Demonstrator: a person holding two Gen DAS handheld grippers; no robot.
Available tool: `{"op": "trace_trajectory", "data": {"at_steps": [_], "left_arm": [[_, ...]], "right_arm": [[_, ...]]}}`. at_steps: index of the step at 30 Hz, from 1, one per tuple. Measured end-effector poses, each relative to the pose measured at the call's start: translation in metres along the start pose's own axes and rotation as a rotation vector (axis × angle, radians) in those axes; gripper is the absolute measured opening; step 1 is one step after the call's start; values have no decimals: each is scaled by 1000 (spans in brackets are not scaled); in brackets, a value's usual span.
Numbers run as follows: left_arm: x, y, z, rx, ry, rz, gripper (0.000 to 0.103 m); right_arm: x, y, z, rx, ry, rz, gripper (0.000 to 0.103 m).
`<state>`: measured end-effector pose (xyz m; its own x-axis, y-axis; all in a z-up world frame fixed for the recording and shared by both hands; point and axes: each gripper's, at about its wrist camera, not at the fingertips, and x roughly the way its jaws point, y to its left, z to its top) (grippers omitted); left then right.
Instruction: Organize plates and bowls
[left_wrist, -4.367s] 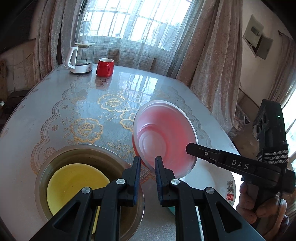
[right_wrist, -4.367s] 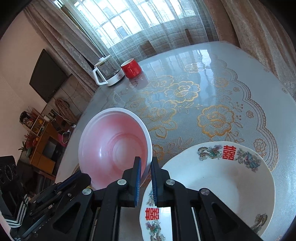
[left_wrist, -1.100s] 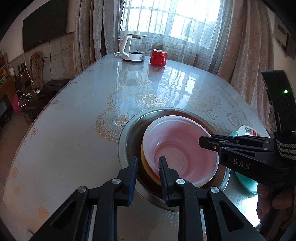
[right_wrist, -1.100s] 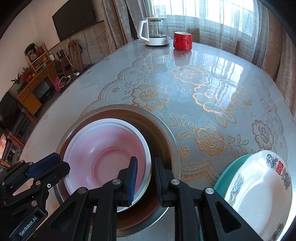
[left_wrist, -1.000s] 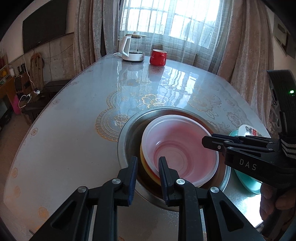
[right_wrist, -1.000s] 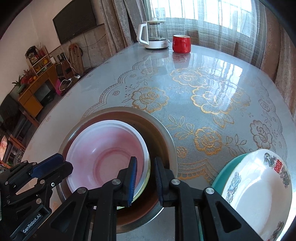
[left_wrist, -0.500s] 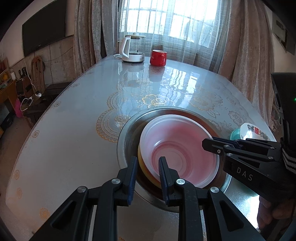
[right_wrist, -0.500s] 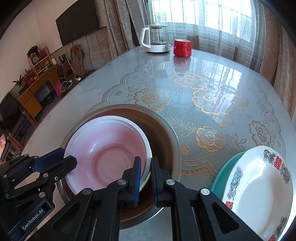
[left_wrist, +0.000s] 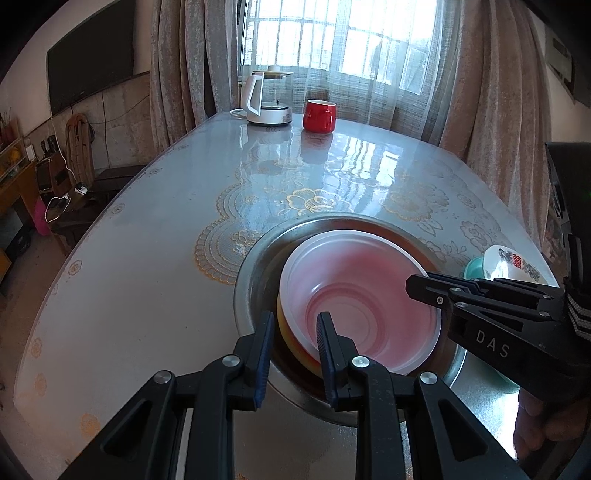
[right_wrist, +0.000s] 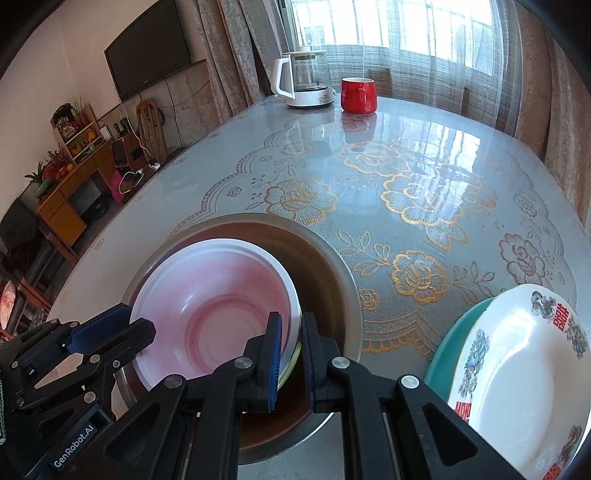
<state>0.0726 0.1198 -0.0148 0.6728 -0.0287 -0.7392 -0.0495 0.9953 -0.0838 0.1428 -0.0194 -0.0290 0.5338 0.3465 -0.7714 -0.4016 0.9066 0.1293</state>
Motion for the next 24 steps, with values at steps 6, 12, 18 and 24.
{"op": "trace_trajectory", "data": {"at_steps": [6,12,18,24], "left_arm": [[-3,1,0,-12,-3,-13,30],[-8,6,0,-30,-23,-5,34],[-16,18,-2,-41,-49,6,34],[-21,34,-8,-62,-48,4,34]], "right_arm": [[-10,-4,-3,43,-24,41,18],[-32,-14,-3,90,-84,46,18],[-38,-25,-11,130,-87,40,19],[-38,-32,-21,161,-76,45,22]]}}
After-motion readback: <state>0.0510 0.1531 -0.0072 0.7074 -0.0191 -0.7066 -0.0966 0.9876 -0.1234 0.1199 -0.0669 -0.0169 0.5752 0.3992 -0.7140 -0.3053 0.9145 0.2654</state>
